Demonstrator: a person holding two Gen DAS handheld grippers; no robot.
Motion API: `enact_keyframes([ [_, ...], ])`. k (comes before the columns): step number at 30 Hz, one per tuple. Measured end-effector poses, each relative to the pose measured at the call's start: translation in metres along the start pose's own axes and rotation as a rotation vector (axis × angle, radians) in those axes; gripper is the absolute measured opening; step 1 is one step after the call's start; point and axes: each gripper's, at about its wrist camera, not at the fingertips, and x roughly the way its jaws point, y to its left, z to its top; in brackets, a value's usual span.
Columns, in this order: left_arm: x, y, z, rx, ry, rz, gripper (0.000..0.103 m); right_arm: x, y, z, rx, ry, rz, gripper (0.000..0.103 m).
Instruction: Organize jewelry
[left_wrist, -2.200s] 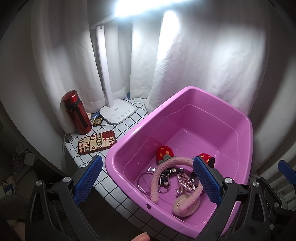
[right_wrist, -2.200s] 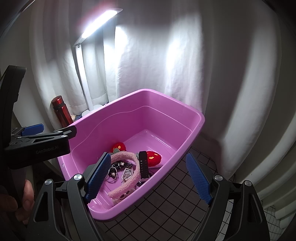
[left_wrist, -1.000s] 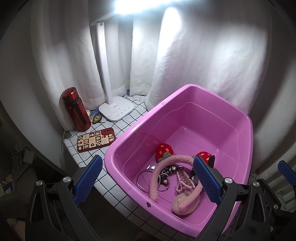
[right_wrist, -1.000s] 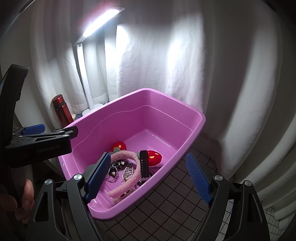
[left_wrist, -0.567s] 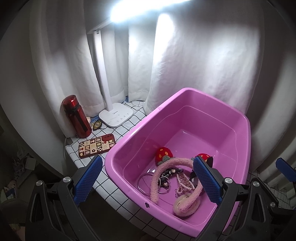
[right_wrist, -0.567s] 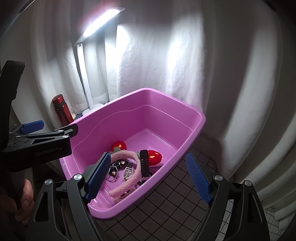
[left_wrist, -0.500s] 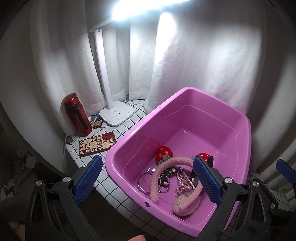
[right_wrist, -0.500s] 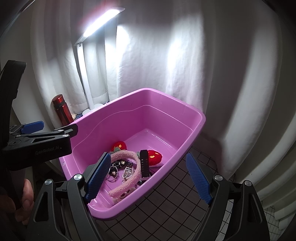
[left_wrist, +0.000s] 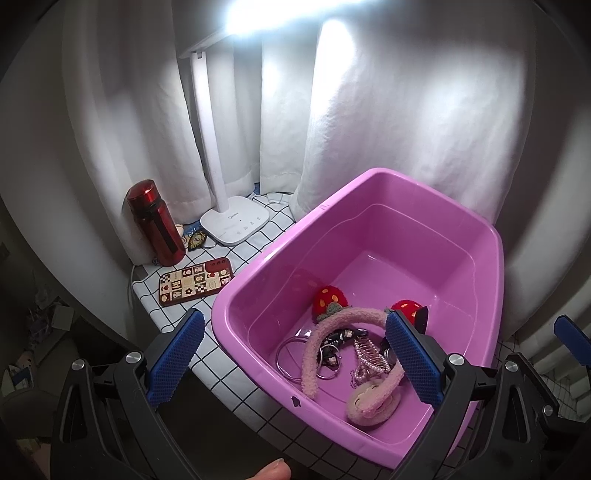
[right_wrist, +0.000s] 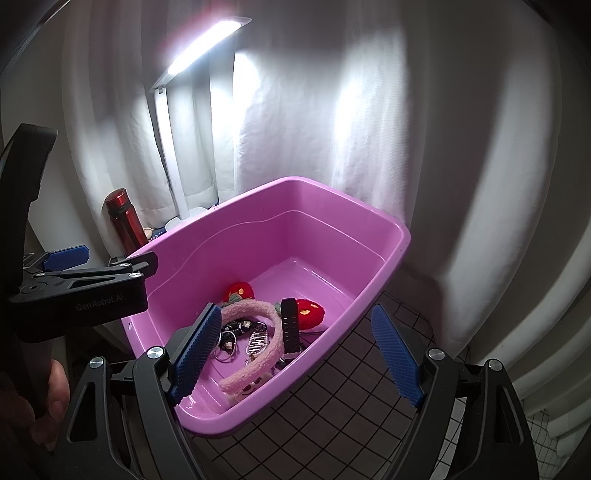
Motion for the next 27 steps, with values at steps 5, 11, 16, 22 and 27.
enact_keyframes([
  [5,-0.0012,0.0009,0.0000,0.000,-0.002,-0.002,0.097,-0.0008,0.0007,0.0001,-0.002,-0.002,-0.001,0.079],
  [11,-0.0018,0.0014,0.0002,0.001,-0.003,0.000,0.097,-0.0013,0.0008,-0.0001,-0.002,-0.004,0.000,0.079],
  [16,-0.0023,0.0020,0.0001,0.001,-0.003,-0.002,0.097,-0.0018,0.0016,-0.0001,-0.002,-0.004,-0.001,0.079],
  [22,-0.0030,0.0027,0.0000,0.002,-0.004,-0.003,0.097,-0.0022,0.0025,0.0000,-0.001,-0.004,-0.002,0.079],
  [27,-0.0046,0.0041,0.0001,0.002,-0.003,-0.004,0.097,-0.0023,0.0028,-0.0004,0.000,-0.003,-0.003,0.079],
])
